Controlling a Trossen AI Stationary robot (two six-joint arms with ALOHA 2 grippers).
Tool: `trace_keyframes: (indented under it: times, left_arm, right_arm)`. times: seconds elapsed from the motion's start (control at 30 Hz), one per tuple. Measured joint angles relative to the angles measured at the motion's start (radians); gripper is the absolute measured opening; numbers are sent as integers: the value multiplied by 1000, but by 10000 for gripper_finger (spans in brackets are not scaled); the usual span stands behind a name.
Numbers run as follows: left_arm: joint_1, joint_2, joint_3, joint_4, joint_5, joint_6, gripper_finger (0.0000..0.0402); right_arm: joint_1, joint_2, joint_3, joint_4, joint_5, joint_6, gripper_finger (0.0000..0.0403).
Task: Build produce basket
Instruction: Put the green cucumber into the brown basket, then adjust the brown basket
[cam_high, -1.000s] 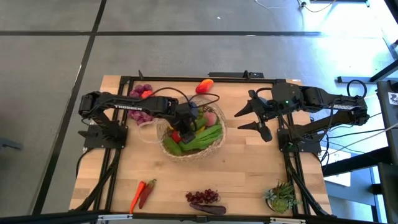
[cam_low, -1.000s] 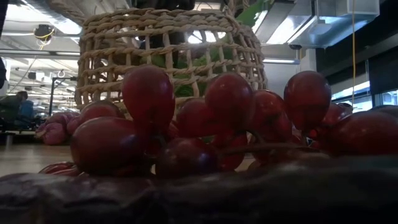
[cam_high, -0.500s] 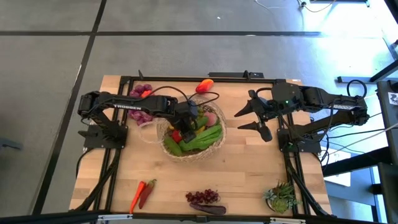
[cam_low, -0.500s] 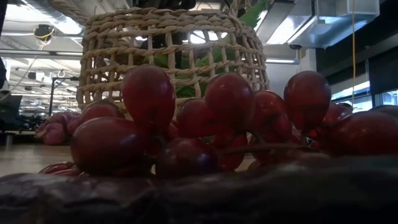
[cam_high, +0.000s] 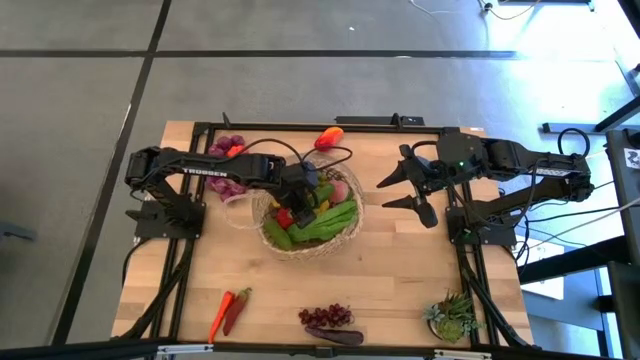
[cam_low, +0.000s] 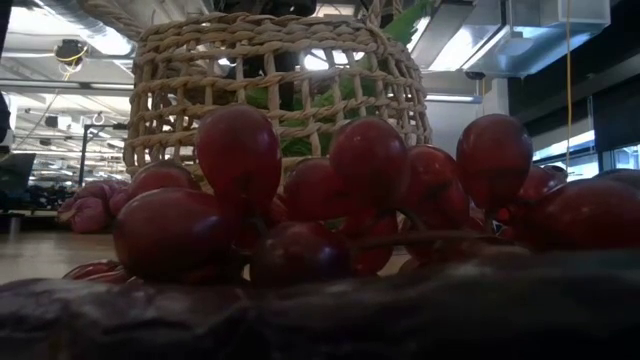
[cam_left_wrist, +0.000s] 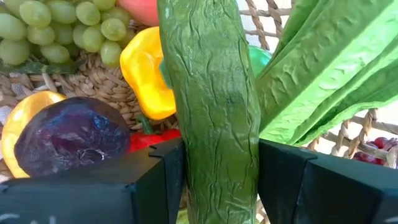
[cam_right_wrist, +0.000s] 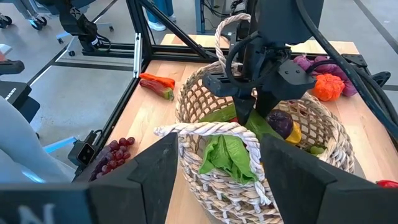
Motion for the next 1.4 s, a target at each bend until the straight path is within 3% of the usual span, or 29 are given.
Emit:
trace_keyframes:
  times: [0.13, 0.47, 0.83, 1.4]
  left_arm:
    - [2, 0, 0, 0, 19, -1, 150]
    - [3, 0, 1, 0, 30, 1, 220]
    - [-26, -29, 13, -6, -17, -27, 212]
    - [-115, -34, 284, -120, -216, 80, 211]
  right_arm:
    - [0, 0, 0, 0, 0, 0, 223]
    - [0, 0, 0, 0, 0, 0, 223]
    - [0, 0, 0, 0, 0, 0, 223]
    - [0, 0, 0, 3, 0, 0, 223]
